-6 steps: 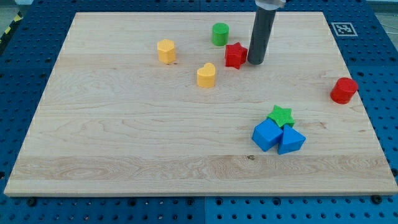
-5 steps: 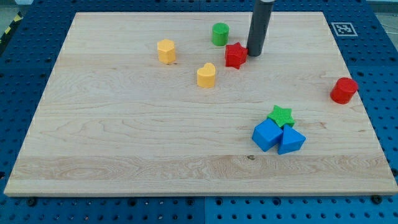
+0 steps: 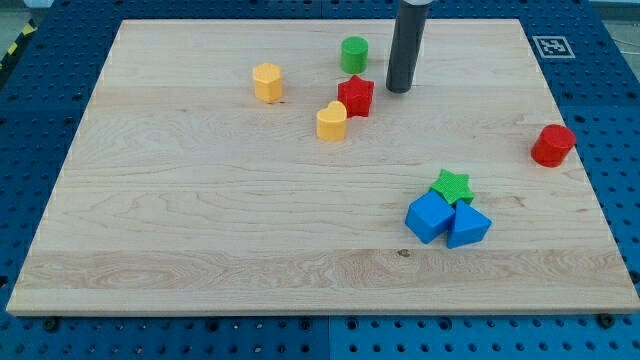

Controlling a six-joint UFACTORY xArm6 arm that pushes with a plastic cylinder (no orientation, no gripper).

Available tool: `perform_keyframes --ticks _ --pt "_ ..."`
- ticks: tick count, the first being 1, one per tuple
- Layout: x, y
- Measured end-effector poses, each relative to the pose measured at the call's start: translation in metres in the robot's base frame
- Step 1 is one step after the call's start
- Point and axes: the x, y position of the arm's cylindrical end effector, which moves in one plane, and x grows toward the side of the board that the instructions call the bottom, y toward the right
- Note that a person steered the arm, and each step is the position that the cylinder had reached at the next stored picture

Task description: Place the red star to the top of yellow heart

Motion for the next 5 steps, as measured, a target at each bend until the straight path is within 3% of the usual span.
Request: perform_keyframes --ticks 5 --pt "0.040 -0.032"
